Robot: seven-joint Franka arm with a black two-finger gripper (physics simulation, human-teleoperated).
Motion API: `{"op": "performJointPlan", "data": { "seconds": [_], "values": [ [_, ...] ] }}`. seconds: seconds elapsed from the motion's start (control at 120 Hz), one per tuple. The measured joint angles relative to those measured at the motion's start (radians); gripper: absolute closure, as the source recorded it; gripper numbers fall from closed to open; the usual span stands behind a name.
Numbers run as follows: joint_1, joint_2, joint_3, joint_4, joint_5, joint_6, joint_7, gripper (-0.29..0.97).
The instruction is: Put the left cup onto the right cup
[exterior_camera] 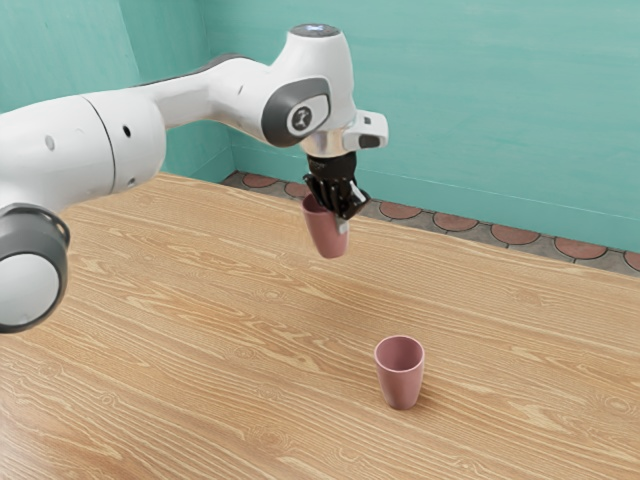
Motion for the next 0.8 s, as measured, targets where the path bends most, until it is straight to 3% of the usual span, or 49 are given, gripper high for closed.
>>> {"op": "performJointPlan", "data": {
  "seconds": [0.392,0.8],
  "values": [
    [0.000,0.001,-0.178,-0.006,0.098,-0.011,-0.134,0.77],
    [-0.015,0.013,-0.306,-0.020,0.167,-0.027,-0.277,0.78]
  ]
}}
